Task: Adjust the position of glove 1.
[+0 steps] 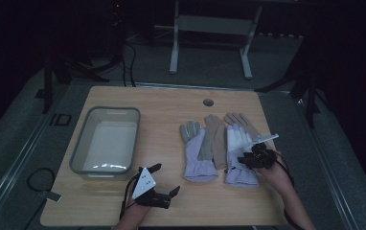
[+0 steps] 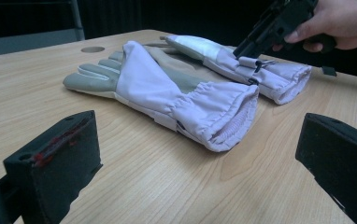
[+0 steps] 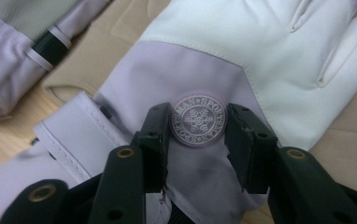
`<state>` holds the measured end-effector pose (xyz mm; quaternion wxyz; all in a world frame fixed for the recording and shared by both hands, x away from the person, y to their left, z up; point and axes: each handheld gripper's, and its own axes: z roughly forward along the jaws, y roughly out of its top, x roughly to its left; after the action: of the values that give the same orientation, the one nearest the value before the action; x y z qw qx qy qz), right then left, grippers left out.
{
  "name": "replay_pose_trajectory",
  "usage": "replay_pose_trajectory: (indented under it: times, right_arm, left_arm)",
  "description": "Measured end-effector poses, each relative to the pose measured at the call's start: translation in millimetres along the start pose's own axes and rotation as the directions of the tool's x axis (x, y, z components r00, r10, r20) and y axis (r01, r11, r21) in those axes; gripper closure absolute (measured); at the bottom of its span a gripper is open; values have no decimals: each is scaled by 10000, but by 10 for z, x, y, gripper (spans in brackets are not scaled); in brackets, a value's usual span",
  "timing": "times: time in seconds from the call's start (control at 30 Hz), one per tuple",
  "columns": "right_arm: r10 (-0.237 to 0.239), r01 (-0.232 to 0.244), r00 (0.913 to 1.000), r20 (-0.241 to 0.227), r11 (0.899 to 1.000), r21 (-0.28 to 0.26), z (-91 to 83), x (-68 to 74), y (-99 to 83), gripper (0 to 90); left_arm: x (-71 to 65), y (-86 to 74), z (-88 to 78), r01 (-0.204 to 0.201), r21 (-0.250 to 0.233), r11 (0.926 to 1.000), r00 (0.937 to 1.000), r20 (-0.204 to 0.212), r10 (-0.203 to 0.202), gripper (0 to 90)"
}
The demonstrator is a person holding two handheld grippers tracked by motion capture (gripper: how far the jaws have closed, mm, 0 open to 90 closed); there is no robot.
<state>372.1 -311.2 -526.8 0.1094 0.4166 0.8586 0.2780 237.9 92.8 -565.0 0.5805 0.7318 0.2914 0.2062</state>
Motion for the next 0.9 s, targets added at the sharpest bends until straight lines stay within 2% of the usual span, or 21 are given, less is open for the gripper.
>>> replay_pose_trajectory:
  times: [0.13,0.17,0.23,0.27,0.37,0.4,0.53,0.6,0.7,0.73,0.9]
  right_arm:
    - [-146,145,9996,229,9999,35,11,43,-7,643]
    - [-245,244,9990,364,9997,24,11,71,-13,688]
    - [-258,259,9989,400,9997,-3,10,79,-15,707]
    - [-206,212,9985,499,9997,-111,0,104,-27,748]
    - [-114,124,9986,516,9997,-191,-12,108,-33,768]
    - [122,-108,9989,448,9994,-322,-38,97,-41,786]
    - [358,-340,9986,380,9983,-473,-101,85,-49,801]
    - [593,-573,9979,253,9957,-724,-192,74,-54,803]
    - [536,-514,9983,223,9947,-886,-251,73,-53,802]
    - [525,-513,9986,95,9936,-1008,-327,70,-40,802]
    - [527,-497,9984,222,9915,-1204,-482,60,9,802]
  left_arm:
    - [-3,0,0,21,4,10000,10000,-20,-21,0]
    - [-3,0,0,27,1,10000,10000,-30,-27,0]
    - [-3,0,-1,8,14,10000,10000,-39,-8,0]
    - [-1,0,-1,-8,27,10000,10000,-36,8,0]
    - [-1,0,0,21,29,10000,10000,-56,-21,0]
    - [0,0,0,34,18,10000,10000,-62,-34,0]
    - [0,0,-1,39,14,10000,10000,-76,-39,0]
    - [0,0,0,43,25,10000,10000,-77,-43,0]
    - [2,0,0,52,35,10000,10000,-73,-52,0]
    - [2,0,0,53,33,10000,10000,-73,-53,0]
    - [-1,0,1,61,3,10000,10000,-76,-61,0]
